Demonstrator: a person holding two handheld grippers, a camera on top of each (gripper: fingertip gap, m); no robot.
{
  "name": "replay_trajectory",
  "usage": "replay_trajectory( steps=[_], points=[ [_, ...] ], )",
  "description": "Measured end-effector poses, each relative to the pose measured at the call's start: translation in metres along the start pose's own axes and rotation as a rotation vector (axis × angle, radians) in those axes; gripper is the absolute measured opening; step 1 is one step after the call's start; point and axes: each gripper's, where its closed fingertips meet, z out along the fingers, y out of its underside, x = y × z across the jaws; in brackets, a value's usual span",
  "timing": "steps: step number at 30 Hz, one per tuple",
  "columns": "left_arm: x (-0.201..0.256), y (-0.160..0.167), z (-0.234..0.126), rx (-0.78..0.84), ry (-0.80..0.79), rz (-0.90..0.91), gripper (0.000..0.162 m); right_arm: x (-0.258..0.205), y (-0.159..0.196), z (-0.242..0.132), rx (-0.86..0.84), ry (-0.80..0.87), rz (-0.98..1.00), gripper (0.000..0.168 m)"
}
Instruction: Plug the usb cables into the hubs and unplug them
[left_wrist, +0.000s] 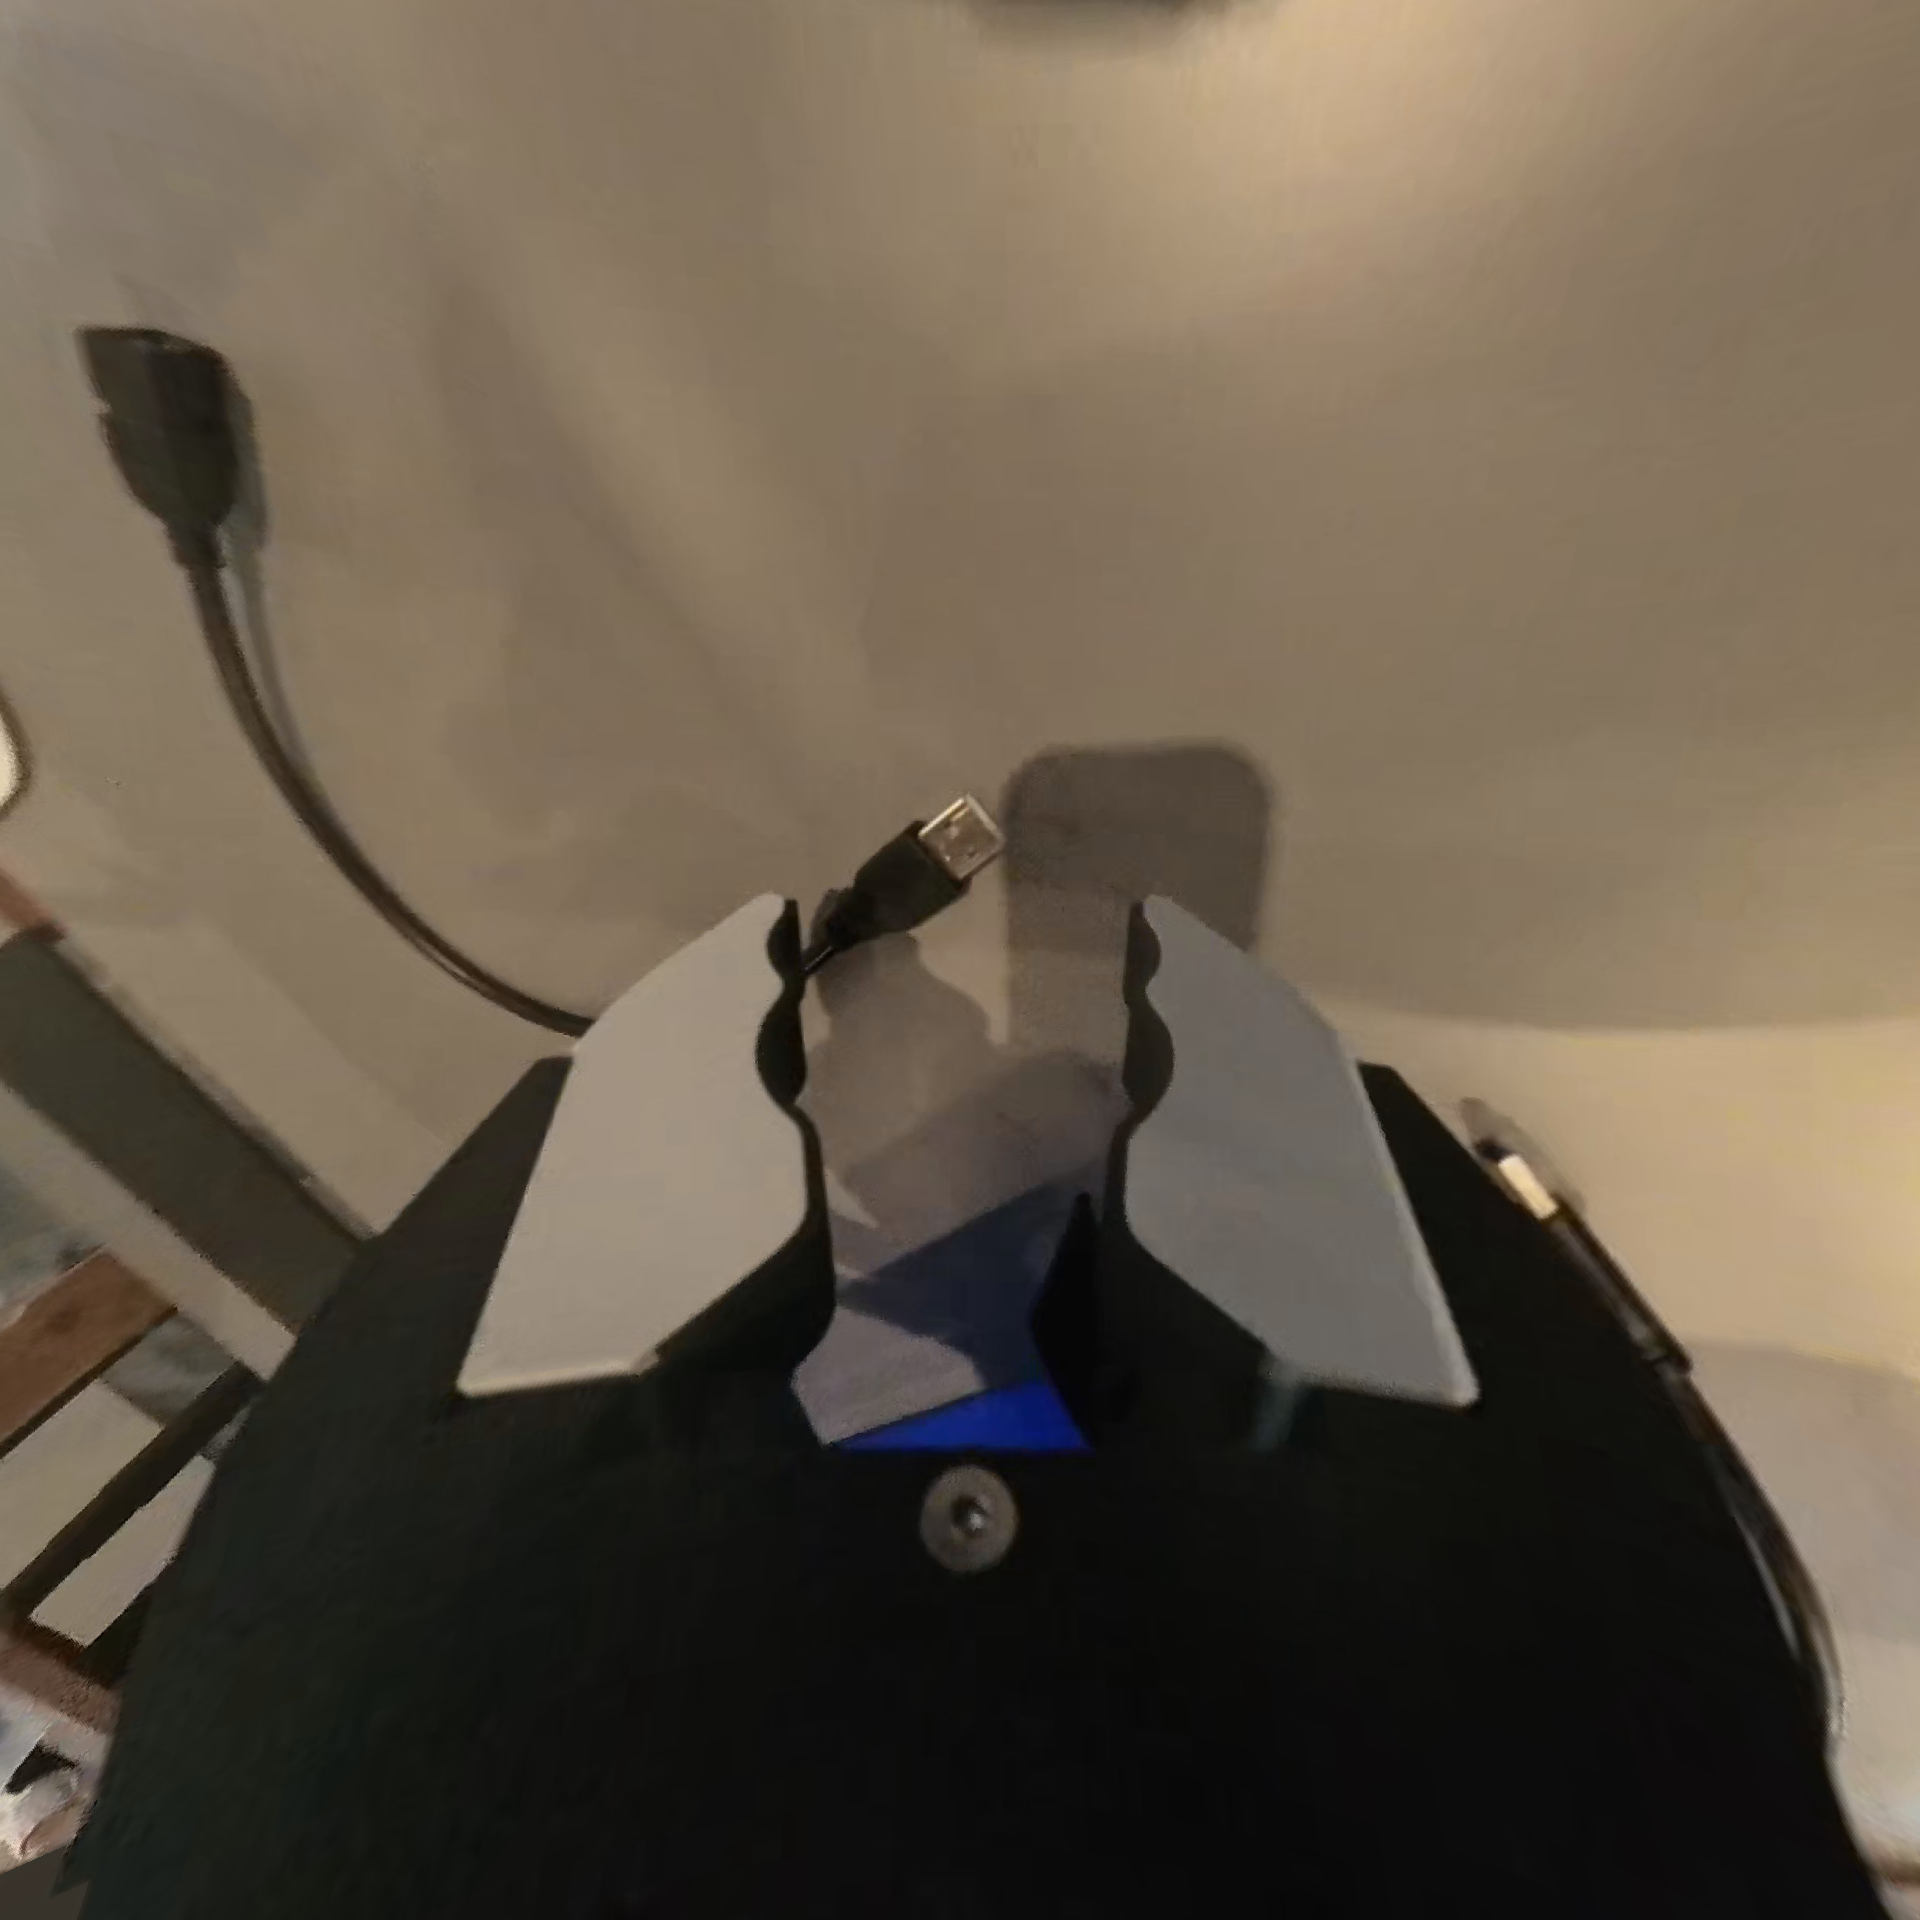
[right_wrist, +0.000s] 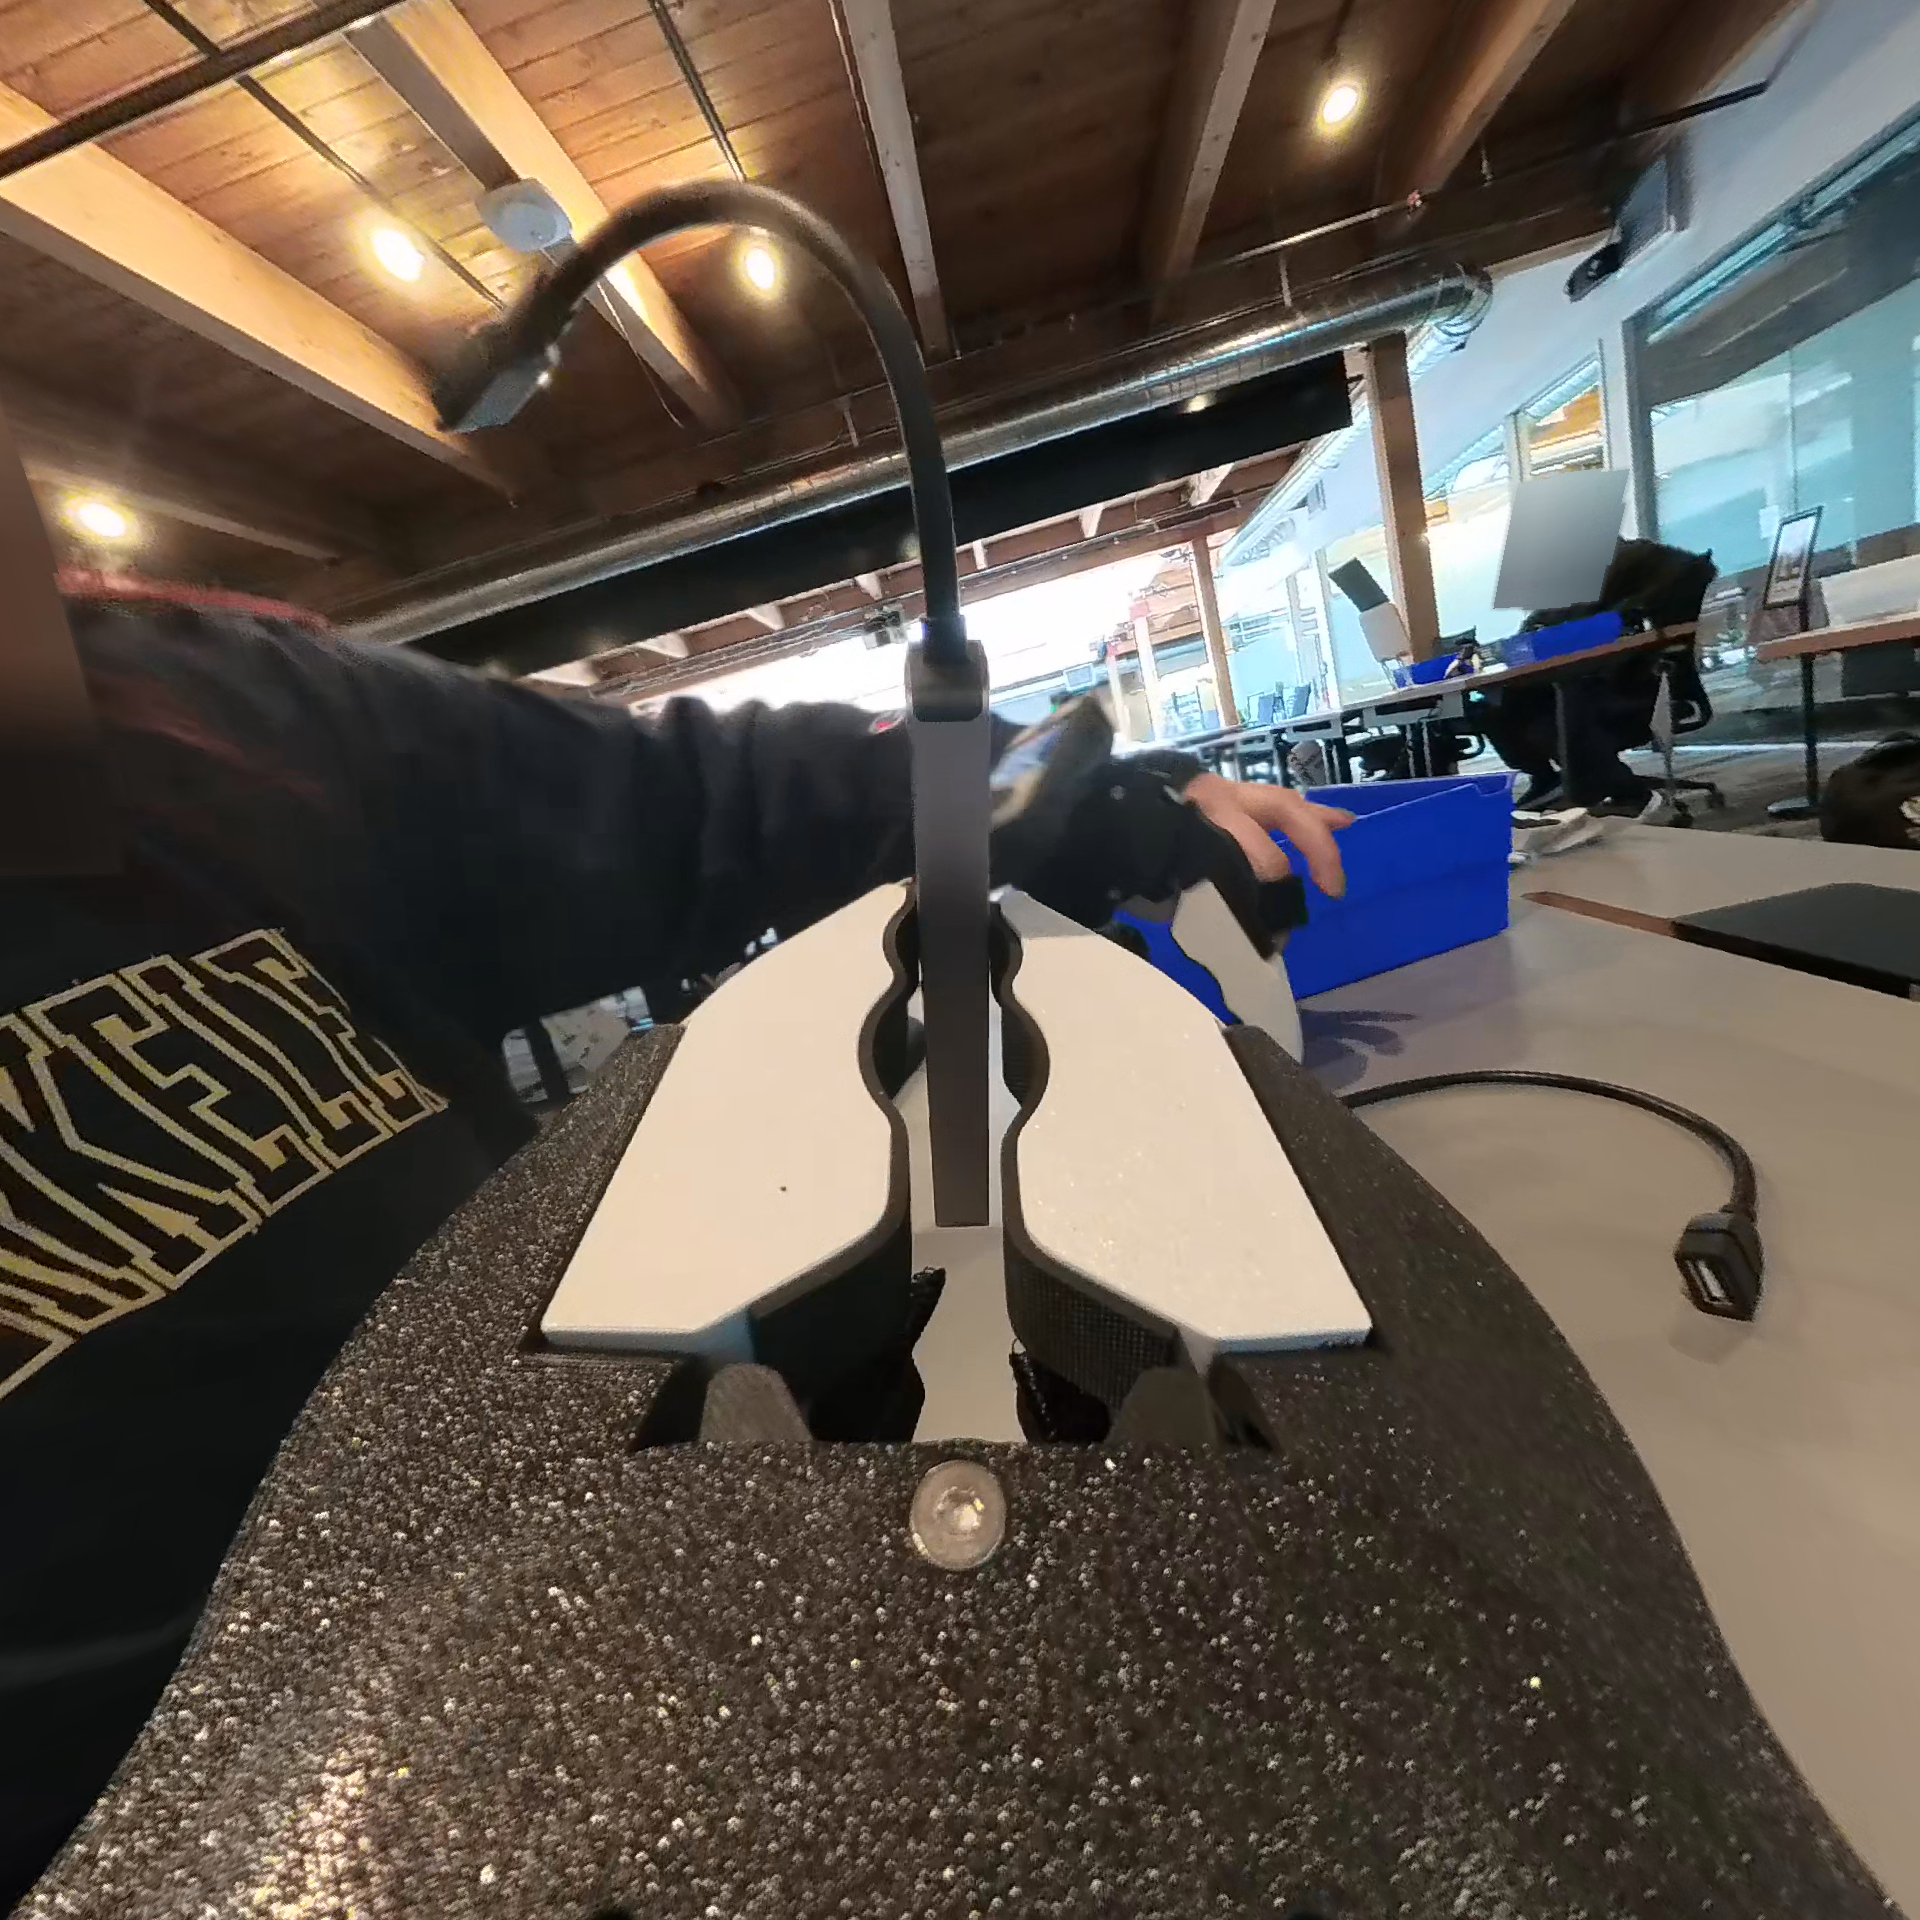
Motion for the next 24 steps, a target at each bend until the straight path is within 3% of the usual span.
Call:
replay_trajectory(
  steps=[10, 24],
  points=[
    [-0.015, 0.005, 0.009, -0.096, 0.151, 0.133, 0.047, 0.003, -0.004, -0.004, 0.019, 0.003, 0.013, 0.012],
    [-0.013, 0.014, 0.022, -0.129, 0.227, 0.123, 0.021, 0.006, -0.005, -0.006, 0.026, 0.005, 0.024, 0.012]
  ],
)
